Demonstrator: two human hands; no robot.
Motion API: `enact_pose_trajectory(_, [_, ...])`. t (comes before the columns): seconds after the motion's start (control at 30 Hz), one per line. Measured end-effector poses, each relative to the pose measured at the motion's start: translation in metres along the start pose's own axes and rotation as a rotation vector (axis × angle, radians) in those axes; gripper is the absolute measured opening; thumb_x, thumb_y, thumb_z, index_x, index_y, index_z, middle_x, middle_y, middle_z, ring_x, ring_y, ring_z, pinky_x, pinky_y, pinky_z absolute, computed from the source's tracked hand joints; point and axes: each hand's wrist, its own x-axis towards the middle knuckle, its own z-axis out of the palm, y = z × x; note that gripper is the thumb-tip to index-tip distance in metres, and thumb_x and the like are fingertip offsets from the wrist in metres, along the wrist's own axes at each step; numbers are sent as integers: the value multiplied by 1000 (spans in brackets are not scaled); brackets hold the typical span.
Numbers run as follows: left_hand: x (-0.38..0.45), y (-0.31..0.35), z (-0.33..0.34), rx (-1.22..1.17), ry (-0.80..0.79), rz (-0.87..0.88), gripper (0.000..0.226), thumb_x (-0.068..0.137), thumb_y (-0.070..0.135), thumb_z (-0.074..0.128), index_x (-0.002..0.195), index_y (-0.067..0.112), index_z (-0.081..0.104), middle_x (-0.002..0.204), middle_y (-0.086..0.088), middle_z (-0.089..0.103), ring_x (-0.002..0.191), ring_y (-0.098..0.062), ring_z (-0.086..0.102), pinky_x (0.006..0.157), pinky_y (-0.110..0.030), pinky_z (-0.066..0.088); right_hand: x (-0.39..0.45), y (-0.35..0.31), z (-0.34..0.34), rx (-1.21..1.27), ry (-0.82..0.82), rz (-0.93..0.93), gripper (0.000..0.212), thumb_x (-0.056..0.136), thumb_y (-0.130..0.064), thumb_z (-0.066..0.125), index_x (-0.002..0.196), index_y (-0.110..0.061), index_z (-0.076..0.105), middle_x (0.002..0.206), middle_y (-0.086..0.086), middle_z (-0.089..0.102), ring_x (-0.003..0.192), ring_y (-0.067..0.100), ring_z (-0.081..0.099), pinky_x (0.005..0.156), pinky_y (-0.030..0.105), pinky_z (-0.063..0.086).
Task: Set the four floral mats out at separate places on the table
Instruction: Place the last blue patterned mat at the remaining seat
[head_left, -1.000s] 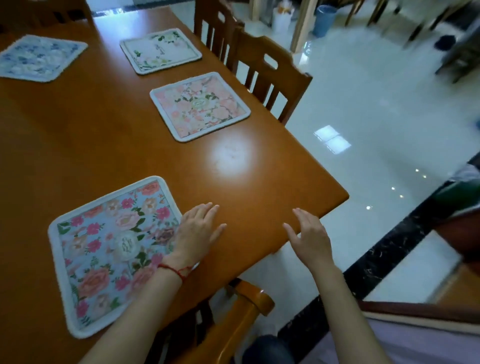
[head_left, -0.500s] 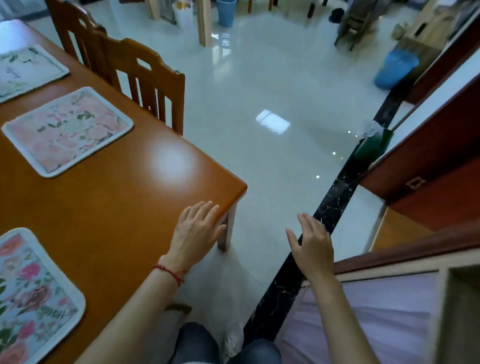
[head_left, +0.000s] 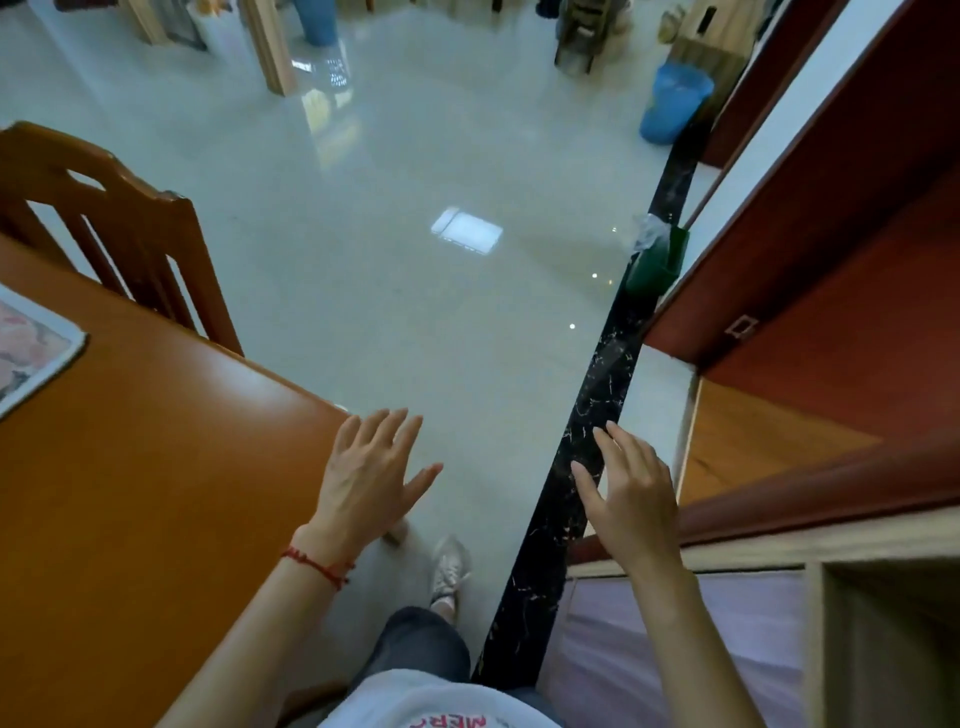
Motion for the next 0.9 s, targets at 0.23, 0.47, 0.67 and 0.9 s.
enact_pose_trajectory(0.23, [83, -20, -17, 17, -33, -40, 73, 89, 61, 16, 122, 11, 59, 121, -10, 63, 114, -31, 58, 94, -51, 45, 80, 7, -1, -57, -19, -7, 55, 84, -44, 40, 116, -5, 61, 118, 13, 63, 110, 29, 59, 91, 41, 47])
enact_pose_trajectory(0.47, [165, -29, -35, -9, -68, -36, 76, 91, 61, 11, 120, 9, 59, 117, -14, 65, 109, -33, 61, 89, -51, 48, 165, 17, -2, -45, 2, -9, 56, 85, -46, 39, 116, -6, 61, 120, 13, 62, 112, 30, 58, 93, 43, 46])
enact_pose_trajectory(0.67, [239, -27, -46, -42, -38, -112, 76, 92, 59, 10, 117, 8, 61, 116, -13, 65, 107, -31, 62, 89, -49, 48, 249, 37, 2, -33, -19, -56, 60, 86, -50, 35, 120, -7, 58, 124, 13, 60, 114, 30, 56, 95, 42, 44])
enact_pose_trajectory(0.9, [339, -17, -52, -65, -16, -246, 76, 94, 58, 10, 119, 5, 58, 116, -14, 65, 108, -33, 61, 88, -48, 50, 387, 61, 10, -45, -83, -201, 65, 92, -55, 23, 123, -7, 54, 125, 14, 58, 114, 31, 56, 93, 44, 45])
